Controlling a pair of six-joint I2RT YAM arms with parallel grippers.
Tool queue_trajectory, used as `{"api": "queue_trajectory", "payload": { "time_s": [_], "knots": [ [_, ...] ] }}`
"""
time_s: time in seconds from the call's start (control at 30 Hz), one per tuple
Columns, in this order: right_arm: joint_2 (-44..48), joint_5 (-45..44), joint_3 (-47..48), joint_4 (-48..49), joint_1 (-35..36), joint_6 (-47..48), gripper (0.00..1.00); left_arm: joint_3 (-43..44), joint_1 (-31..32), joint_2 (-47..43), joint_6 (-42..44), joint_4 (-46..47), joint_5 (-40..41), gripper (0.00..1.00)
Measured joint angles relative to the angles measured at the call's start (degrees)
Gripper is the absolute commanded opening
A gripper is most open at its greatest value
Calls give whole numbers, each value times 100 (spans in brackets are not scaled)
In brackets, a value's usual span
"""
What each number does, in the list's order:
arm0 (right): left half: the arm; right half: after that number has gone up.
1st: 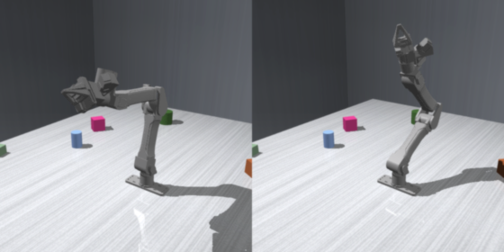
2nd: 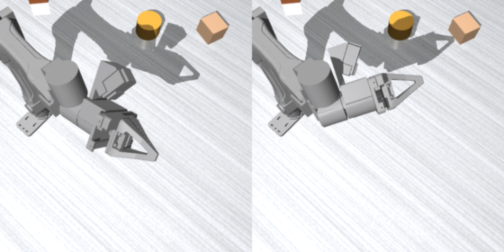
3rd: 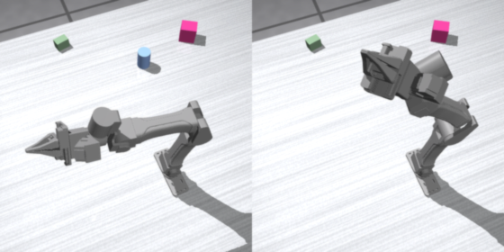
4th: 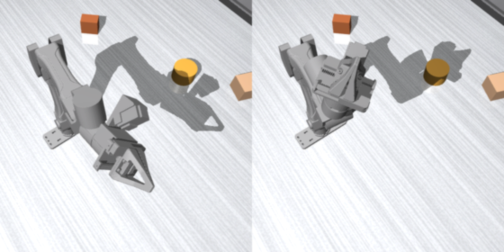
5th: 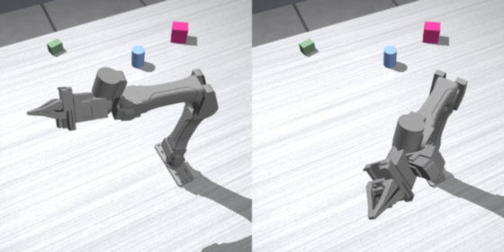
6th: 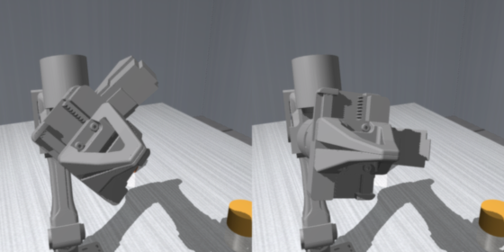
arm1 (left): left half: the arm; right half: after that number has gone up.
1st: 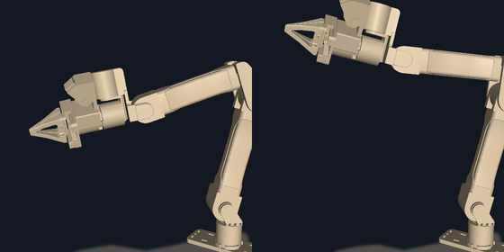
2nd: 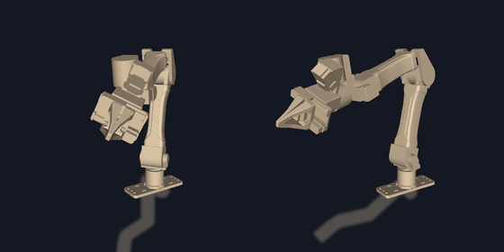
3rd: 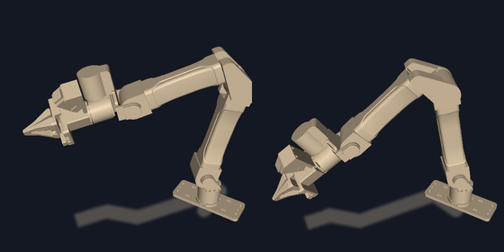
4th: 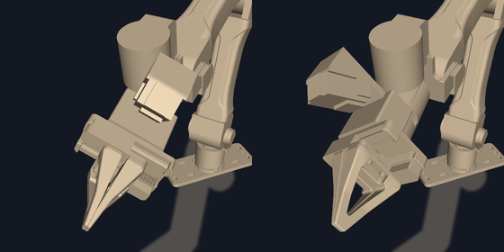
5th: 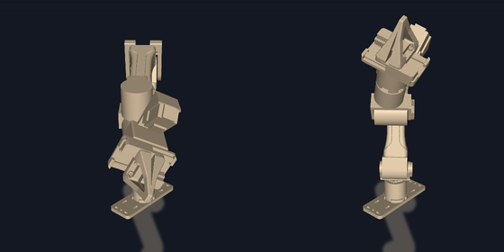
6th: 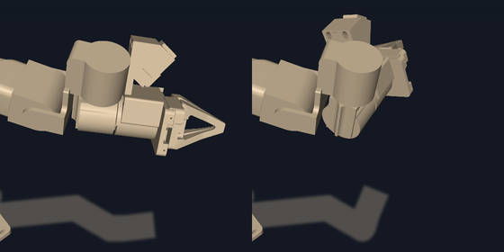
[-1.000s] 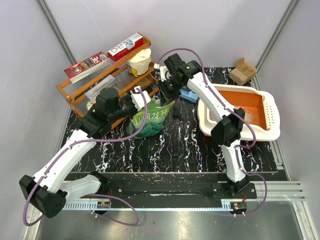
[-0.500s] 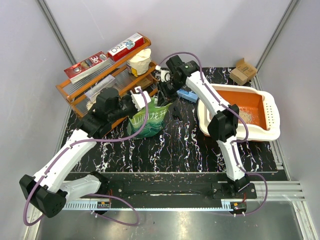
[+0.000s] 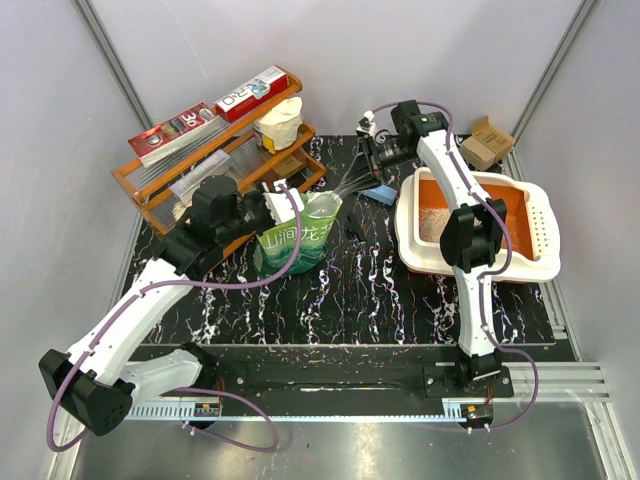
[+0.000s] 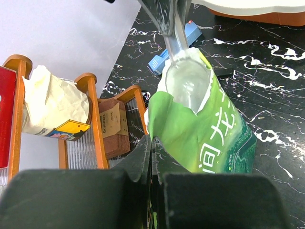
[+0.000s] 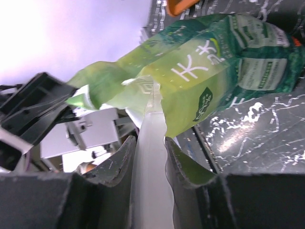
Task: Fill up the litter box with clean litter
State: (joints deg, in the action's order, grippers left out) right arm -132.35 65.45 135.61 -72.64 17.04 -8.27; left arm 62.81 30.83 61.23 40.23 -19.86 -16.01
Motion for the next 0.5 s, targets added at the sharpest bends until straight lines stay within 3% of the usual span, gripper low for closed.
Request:
{"api": "queue_trajectory", "payload": {
  "time_s": [0.27,0.5],
  "knots": [
    [122,1174,-693,293,-321,-131,0,0,-4,0,48,-24,-2,0],
    [24,1394,-796,444,-413,-535,0,24,-4,0,61,-76,17,0]
  ]
}}
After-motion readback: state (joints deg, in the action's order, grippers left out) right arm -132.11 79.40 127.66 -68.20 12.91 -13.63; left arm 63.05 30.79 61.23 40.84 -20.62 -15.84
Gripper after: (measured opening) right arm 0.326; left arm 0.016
